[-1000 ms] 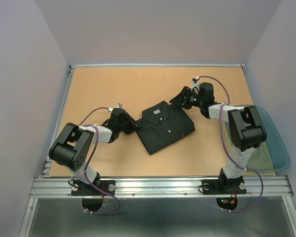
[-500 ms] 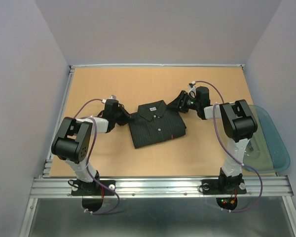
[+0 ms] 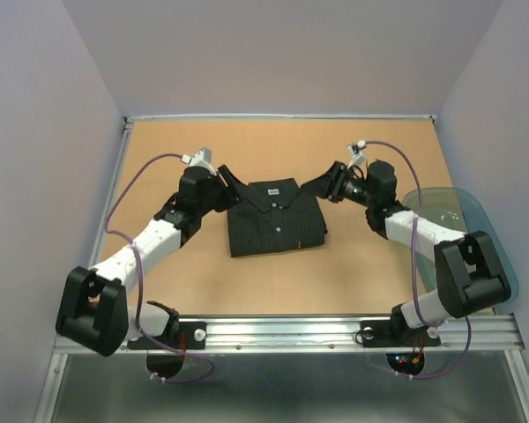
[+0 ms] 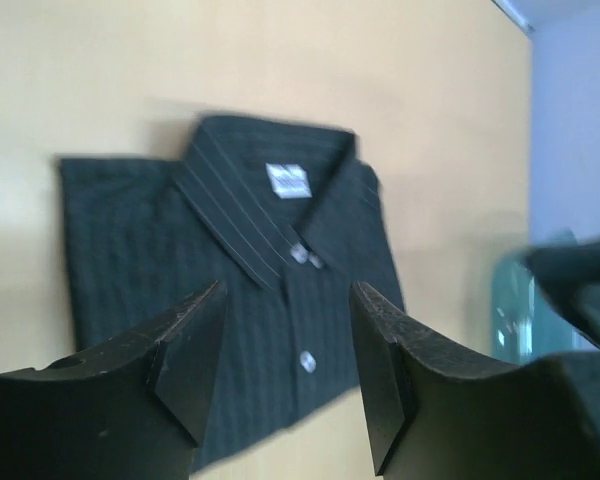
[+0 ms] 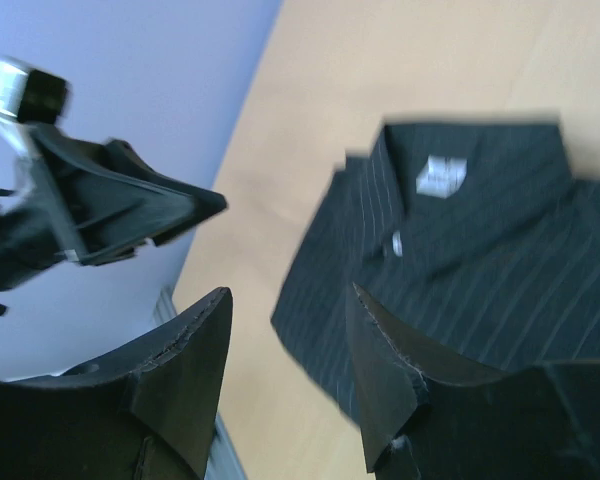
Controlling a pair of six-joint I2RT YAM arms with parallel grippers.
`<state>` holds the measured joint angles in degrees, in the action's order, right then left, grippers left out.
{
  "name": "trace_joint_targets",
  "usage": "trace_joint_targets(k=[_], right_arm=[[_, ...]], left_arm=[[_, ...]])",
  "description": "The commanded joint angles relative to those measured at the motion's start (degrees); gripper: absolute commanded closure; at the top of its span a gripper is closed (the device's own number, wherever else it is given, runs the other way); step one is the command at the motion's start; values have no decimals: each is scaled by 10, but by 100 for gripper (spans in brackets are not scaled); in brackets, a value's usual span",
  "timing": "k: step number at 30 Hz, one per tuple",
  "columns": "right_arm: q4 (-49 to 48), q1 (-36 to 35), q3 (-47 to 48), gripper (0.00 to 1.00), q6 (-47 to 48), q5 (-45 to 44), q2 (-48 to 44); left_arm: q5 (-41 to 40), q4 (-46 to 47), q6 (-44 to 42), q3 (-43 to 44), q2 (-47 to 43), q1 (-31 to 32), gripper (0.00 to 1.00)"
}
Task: Fold and stack the long sleeve shirts
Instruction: Fold the shirt, then neatly place the folded shirt to the corner
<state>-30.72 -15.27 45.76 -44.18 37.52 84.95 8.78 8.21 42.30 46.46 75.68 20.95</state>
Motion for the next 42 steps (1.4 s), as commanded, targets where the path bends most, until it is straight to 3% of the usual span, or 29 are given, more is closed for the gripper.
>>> trace_joint_targets(k=[1,7,12,16,19,24,26,30,35,42], right_arm=[[-32,-27,-98,45,-29,-17,-12],[-165,-26,-208,46,-62,-32,52],[-171,-21,-233,47,-35,-68,78],[-159,-13,-237,47,-29,-92,59],[-64,-13,-214,46,-11,-102,17],[136,-15,-162,40,16,-196,-98],[187,-15,-167,31,-6,-219,-159],[226,-32,-202,23,-113,-252,-243],[251,-108,-233,20,-201,-336,-304],[248,-207,-239,17,-285,-441,-292]], left_arm=[[0,-18,39,-64,-45,67,37],[-2,64,110,-189,-33,90,48],[4,94,132,-229,-12,70,50],[-8,67,131,-226,-29,61,50],[-27,3,116,-203,-66,61,49],[-84,-98,67,-159,-154,60,31],[-128,-149,51,-138,-170,60,22],[-162,-206,13,-110,-186,59,16],[-143,-216,1,-118,-150,59,17],[-68,-155,16,-145,-71,59,29]])
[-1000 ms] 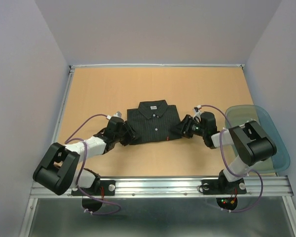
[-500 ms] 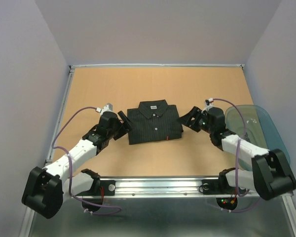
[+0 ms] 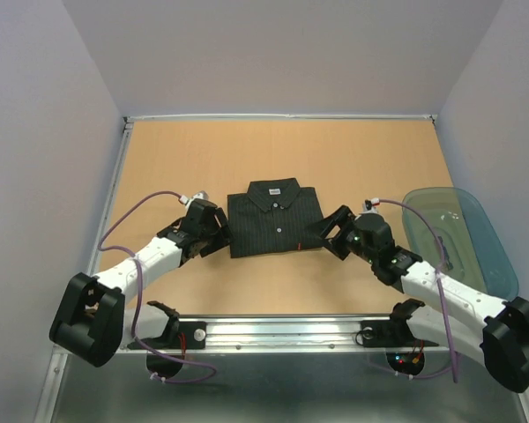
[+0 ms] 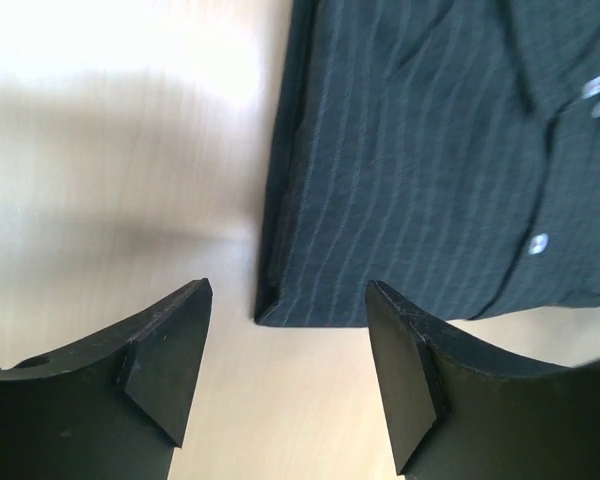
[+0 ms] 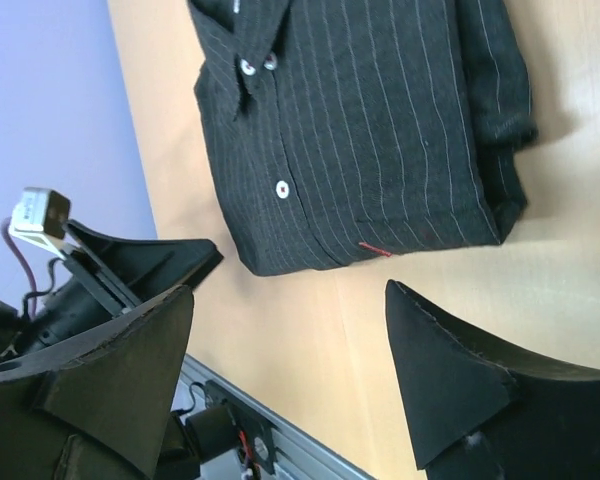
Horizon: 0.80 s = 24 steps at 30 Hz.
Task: Fold and stack the long sleeve shirts
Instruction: Neatly place the folded shirt to the corner
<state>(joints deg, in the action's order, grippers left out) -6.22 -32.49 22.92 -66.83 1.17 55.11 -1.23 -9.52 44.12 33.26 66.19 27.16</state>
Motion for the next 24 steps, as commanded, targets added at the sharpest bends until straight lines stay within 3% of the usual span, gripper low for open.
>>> trace_joint_targets(k=[1,13,19,24], right_arm=[[1,-41,-13,17,-71,-90,15],[-76,-70,-41,13,-155,-114,63],[-115,-70,-52,11,-183,-125,100],[-134,-71,-53,11,-197,-140,130]], left_arm=[[40,34,-1,-14,31,-3,30],[116,149,81,11,143,37,50],[124,157,94,74,201,91,50],[113,151,100,54,179,97,44]])
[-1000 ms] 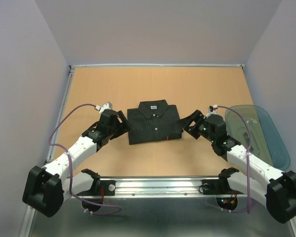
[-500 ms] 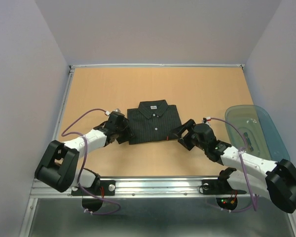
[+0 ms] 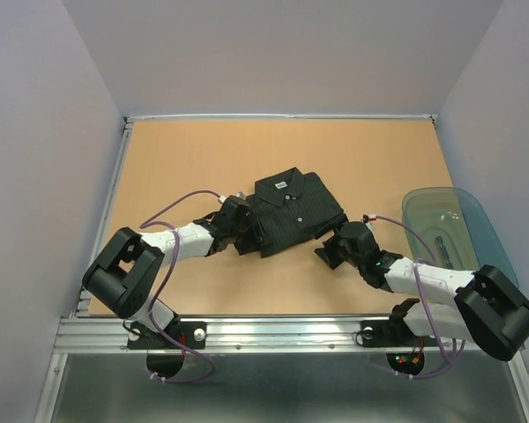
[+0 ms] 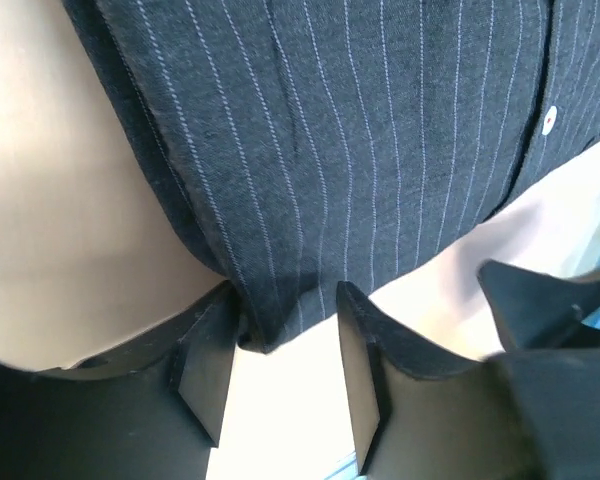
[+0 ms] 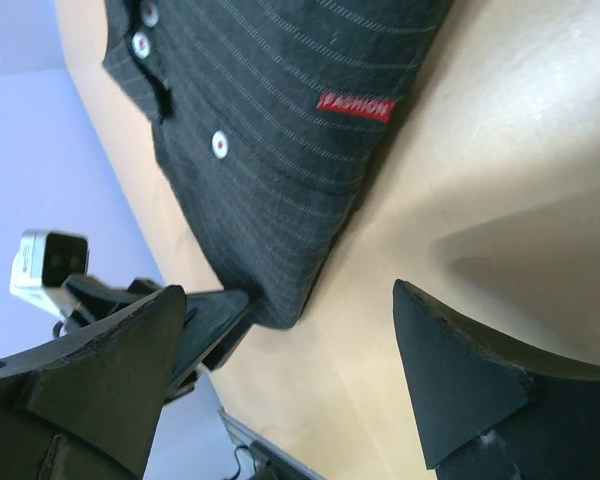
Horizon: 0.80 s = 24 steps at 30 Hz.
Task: Fold and stack the long sleeve shirts
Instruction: Neatly place the folded shirt to the corner
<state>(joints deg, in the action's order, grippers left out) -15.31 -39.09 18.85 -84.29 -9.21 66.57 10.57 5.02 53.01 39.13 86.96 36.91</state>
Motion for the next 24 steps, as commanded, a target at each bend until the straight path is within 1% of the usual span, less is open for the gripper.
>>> trace_joint_targets(k=[1,2,5,6,9,10,11,14,15,19,23,24], right_arm=[[-41,-5,-14,11,-26,-52,21],[-45,-5,-18,11,-27,-60,25],[-60,-5,-20,11,-31,-78,40],[-62,-5,-14,11,-29,-78,56],[-83,-5,0,12,-26,-65,94],[-91,-5,9,12,-26,-60,107],[-94,-5,16,12,-26,-58,116],[-111,-5,37,12,-29,-57,155],[-118,-5,45,13,-36,-57,174],[-132,-5,67,18,-50,-62,211],[-137,-5,73,30,-62,-84,226],[-138,-5,75,41,-62,-91,228]], left_arm=[[-19,2,11,-10,-37,-1,41],[-25,-10,10,-13,-46,-3,35],[-48,-37,-7,-27,-82,-12,24],[-54,-46,-15,-28,-100,-16,17],[-91,-97,-51,-20,-133,-41,11],[-106,-111,-62,-16,-154,-50,11],[-125,-134,-89,-8,-165,-76,11],[-153,-163,-135,5,-206,-123,11],[-174,-181,-167,16,-223,-147,11],[-220,-208,-223,41,-265,-182,11],[-224,-201,-251,41,-291,-213,10],[-223,-200,-253,35,-294,-217,10]])
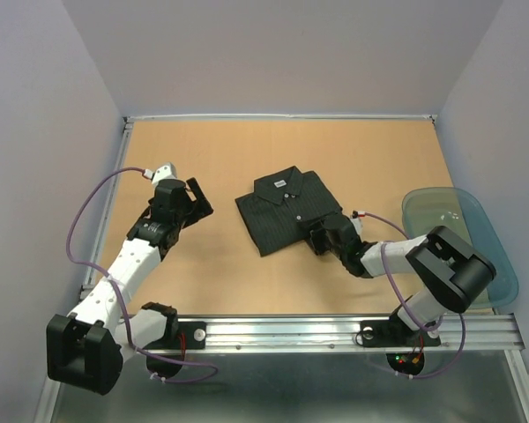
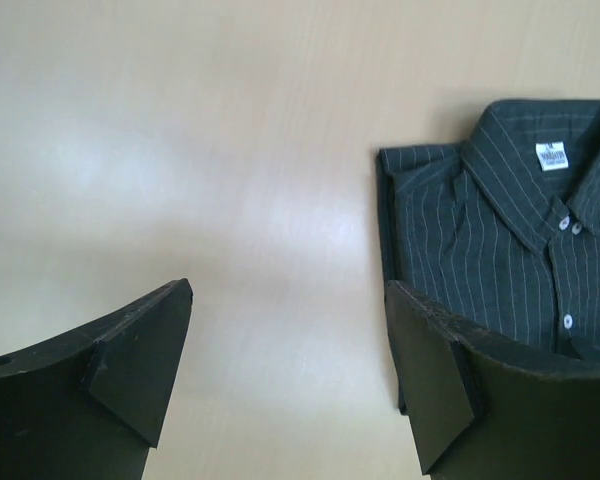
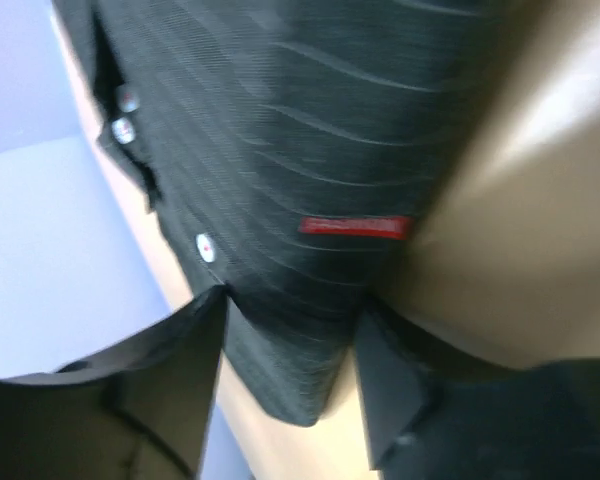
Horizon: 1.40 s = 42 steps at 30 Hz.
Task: Fold and stack the long sleeve shirts
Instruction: Neatly place the folded shirt to the corner
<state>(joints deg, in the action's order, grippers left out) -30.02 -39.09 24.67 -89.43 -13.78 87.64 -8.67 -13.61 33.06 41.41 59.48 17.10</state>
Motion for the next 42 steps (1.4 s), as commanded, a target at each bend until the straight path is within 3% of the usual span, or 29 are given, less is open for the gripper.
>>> trace_joint_targets(k=[1,2,3,6,7,16,23,30,42], right_arm=[[9,-5,19,47,-11,-54,17],[8,-4,21,55,-9,-67,18],[8,-2,29,73,-6,-73,21],[8,8,54,97,17,-81,33],[8,12,60,99,22,-81,37],[8,113,173,99,72,-63,103],[20,218,314,99,101,-39,200],[117,332,471,99,165,-18,280],[145,459,535,99,203,69,333]], left_arm=[[-28,-12,-55,9,-19,-22,10],[-19,-6,-57,4,-23,-25,9],[-14,-1,-56,-9,-24,-26,10],[-12,11,-57,-26,-29,-28,10],[-13,13,-59,-26,-30,-29,10],[-26,24,-66,-24,-36,-39,10],[-21,25,-70,-24,-38,-48,10],[-23,26,-69,-24,-38,-53,10],[-14,31,-70,-25,-27,-62,10]])
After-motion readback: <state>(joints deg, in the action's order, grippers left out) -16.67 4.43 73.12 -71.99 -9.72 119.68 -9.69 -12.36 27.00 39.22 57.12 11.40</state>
